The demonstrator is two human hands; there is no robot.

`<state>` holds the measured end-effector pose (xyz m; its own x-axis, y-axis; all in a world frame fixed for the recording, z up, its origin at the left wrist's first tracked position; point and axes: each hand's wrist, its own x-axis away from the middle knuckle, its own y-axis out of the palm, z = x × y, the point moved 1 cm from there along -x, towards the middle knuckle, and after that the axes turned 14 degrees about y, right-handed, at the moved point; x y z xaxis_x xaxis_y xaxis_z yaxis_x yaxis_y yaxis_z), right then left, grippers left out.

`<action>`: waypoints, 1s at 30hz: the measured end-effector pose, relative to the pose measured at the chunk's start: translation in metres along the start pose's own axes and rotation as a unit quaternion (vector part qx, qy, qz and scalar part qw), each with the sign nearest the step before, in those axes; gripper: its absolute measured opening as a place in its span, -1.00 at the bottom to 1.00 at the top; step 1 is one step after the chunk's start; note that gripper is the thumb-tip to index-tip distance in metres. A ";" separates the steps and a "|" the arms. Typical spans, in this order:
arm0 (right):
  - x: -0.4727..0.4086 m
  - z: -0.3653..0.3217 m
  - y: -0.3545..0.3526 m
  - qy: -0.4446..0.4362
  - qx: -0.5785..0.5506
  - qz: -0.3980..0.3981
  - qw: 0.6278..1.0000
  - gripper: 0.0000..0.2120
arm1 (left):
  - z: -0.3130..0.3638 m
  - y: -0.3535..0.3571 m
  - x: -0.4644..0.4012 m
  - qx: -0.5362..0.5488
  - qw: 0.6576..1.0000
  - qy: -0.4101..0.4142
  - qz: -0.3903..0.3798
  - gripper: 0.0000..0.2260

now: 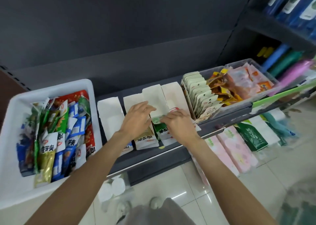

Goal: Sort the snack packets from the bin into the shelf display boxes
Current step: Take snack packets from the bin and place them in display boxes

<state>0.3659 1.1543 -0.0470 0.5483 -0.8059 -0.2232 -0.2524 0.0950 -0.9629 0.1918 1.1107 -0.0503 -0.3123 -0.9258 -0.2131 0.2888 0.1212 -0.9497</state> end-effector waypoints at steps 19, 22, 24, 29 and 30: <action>-0.026 -0.145 -0.051 -0.003 -0.455 -0.162 0.876 -0.81 | -0.028 -0.109 0.180 0.078 0.890 -0.316 0.320 -0.84; -0.043 -0.202 -0.032 -0.053 -0.437 -0.201 0.875 -0.81 | -0.076 -0.115 0.230 0.040 0.871 -0.380 0.309 -0.88; -0.058 -0.237 -0.016 -0.083 -0.408 -0.220 0.882 -0.80 | -0.107 -0.119 0.257 0.016 0.868 -0.407 0.286 -0.84; -0.105 -0.308 0.023 -0.136 -0.276 -0.169 0.936 -0.76 | -0.174 -0.127 0.286 -0.028 0.878 -0.431 0.207 -0.72; -0.113 -0.320 0.030 -0.145 -0.241 -0.155 0.947 -0.75 | -0.183 -0.127 0.286 -0.032 0.885 -0.422 0.193 -0.71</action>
<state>0.0412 1.0617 -0.0019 0.8338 -0.5506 -0.0403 -0.3395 -0.4538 -0.8239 -0.0998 0.8962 -0.0322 0.5943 -0.7454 -0.3021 0.1665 0.4815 -0.8605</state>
